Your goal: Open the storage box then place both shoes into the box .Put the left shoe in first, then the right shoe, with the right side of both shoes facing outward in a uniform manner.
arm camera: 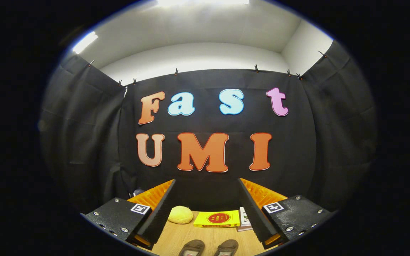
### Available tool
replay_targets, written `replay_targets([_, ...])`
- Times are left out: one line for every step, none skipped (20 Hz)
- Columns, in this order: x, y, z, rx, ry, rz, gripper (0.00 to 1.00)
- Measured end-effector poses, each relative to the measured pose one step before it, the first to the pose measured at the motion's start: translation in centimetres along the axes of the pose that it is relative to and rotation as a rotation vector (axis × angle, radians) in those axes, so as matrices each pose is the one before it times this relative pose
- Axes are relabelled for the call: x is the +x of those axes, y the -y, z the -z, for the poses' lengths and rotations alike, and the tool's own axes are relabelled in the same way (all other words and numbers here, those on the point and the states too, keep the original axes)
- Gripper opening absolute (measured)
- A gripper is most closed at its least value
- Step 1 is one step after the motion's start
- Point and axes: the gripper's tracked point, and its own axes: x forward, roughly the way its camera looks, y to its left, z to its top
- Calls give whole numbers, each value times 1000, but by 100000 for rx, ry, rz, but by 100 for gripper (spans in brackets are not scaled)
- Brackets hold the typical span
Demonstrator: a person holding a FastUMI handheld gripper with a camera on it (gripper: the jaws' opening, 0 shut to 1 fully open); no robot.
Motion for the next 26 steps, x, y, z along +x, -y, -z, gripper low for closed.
replay_targets([122, -185, 426, -271, -1022, -604, 99])
replay_targets([141, -199, 518, -308, -1236, -606, 99])
replay_targets([96, -312, 569, -212, -1259, -1299, 99])
replay_targets([128, -571, 604, 44, -1494, -1613, 99])
replay_targets([189, -820, 707, 413, -1716, -2226, 99])
replay_targets([236, -869, 707, 770, -2038, -2558, 100])
replay_targets([-39, -816, 938, 1018, -2448, -2715, 100])
replay_targets([271, -825, 734, 1236, -2359, -2804, 100])
replay_targets([424, -811, 1007, 1083, -3249, -2171, 100])
replay_targets([416, -763, 1232, 972, -3606, -2211, 100])
replay_targets([315, -894, 1216, 891, -3434, -1968, 100])
replay_targets([533, -868, 861, 880, -2567, -2091, 100])
replay_targets([656, -756, 916, 1232, -2455, -2124, 100])
replay_targets([376, -770, 949, 1850, -2798, -2687, 99])
replay_targets([666, -826, 1025, 2557, -3257, -2581, 100])
replay_targets([667, -680, 1365, 2756, -3689, -2772, 100])
replay_targets([688, -570, 1165, 3049, -3878, -1908, 100])
replay_targets([267, -504, 1009, 2648, -3229, -1968, 100])
replay_targets([541, -614, 770, 2403, -2005, -2840, 99])
replay_targets([577, -638, 784, 2089, -2706, -3129, 99])
replay_targets([818, -629, 1084, 2500, -3138, -3192, 99])
replay_targets([494, -313, 1147, 2873, -3753, -3175, 98])
replay_targets([745, -531, 1372, 3422, -4690, -3575, 98])
replay_targets([712, -424, 1183, 2696, -4249, -3228, 98])
replay_targets([695, -361, 1061, 2310, -4342, -2358, 98])
replay_targets([972, 118, 1393, 1489, -5199, -882, 98])
